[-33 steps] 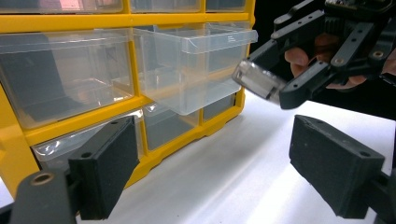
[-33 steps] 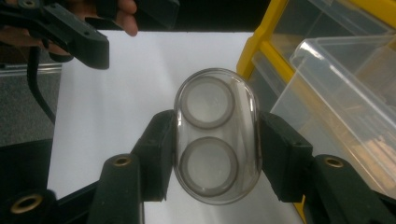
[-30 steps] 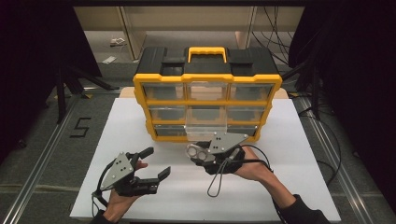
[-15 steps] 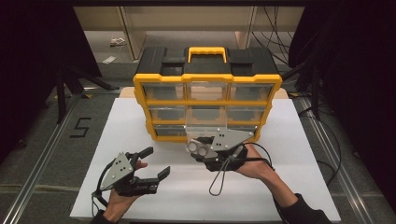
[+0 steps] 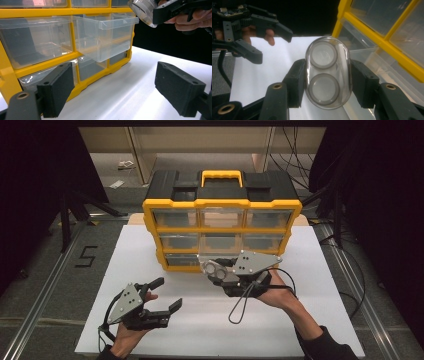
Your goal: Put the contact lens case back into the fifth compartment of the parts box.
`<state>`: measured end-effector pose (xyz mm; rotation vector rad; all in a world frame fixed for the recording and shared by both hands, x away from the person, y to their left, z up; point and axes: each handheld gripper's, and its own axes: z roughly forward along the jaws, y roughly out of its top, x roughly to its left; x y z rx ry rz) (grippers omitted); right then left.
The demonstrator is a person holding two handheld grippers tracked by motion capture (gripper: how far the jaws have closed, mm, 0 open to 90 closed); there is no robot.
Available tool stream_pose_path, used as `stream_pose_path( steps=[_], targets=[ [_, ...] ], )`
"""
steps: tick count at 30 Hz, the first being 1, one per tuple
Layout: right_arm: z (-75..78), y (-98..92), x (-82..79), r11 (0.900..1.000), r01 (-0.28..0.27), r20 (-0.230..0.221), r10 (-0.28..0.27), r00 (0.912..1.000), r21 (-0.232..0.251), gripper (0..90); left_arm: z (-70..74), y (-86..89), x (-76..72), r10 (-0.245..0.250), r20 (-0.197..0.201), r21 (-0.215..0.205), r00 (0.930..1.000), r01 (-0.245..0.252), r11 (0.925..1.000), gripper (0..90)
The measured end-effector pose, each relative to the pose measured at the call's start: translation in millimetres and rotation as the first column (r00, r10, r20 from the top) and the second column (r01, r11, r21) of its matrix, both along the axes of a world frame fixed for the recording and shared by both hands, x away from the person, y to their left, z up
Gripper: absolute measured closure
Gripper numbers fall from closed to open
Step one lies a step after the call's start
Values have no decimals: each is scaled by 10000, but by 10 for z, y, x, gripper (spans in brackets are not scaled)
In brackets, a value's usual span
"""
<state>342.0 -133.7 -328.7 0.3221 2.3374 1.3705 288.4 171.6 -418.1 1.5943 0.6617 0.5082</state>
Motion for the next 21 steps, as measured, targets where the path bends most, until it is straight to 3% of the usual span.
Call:
stream_pose_path(
  steps=[21],
  targets=[
    [133,-156,173,9911,955,-28,-957,9954,927,496,-3,2,4,7,-22,23,10000,-7,10000,151]
  ],
)
